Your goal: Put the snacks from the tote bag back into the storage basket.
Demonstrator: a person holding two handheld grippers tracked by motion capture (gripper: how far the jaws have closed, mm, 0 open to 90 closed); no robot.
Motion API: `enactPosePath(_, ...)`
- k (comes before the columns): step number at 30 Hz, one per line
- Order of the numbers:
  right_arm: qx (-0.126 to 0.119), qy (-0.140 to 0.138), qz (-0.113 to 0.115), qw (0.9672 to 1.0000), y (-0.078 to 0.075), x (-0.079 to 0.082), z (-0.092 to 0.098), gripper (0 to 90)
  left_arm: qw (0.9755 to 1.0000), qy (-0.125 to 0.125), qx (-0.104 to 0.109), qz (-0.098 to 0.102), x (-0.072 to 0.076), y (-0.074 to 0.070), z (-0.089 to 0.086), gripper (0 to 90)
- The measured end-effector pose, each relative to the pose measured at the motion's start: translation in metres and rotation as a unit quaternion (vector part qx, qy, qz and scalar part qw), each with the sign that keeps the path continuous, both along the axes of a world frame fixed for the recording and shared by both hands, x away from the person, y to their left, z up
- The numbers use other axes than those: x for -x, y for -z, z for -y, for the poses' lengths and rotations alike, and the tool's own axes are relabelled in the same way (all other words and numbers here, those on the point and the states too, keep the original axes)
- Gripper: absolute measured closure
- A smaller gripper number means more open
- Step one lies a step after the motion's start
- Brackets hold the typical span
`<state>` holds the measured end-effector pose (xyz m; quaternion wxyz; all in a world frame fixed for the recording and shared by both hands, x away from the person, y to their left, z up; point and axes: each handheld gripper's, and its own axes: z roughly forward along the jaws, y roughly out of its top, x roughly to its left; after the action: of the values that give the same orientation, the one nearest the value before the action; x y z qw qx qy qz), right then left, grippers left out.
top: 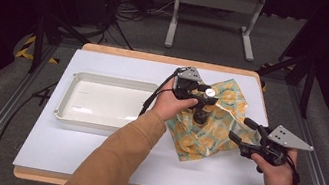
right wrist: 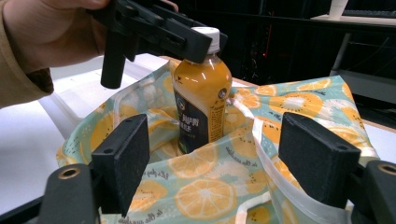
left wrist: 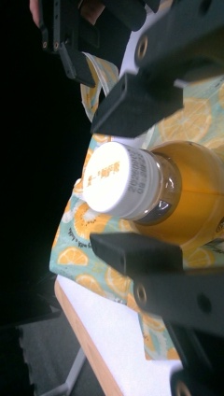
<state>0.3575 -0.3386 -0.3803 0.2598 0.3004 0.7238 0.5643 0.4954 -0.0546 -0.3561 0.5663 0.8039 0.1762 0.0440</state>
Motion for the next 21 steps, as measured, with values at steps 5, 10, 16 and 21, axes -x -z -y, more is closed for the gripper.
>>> enactPosePath(5,-0.002,-0.001,0.002,1.0000,0.002,-0.007,-0.003,25.7,0.9995,-0.004,-0.007,0.031,0.002,-0.001,0.000,58.0)
enactPosePath(10,-0.003,-0.003,0.002,1.0000,0.002,-0.014,-0.007,25.3,0.9991,-0.004,-0.016,0.039,0.005,-0.003,0.002,58.4)
enactPosePath(16,-0.003,-0.009,0.006,0.9999,0.001,-0.016,-0.009,24.4,0.9990,-0.004,0.006,0.044,0.008,-0.012,-0.001,58.4)
enactPosePath(21,-0.005,-0.011,0.007,0.9999,-0.001,-0.016,-0.011,24.4,0.9988,0.002,0.007,0.048,0.011,-0.025,-0.002,58.4)
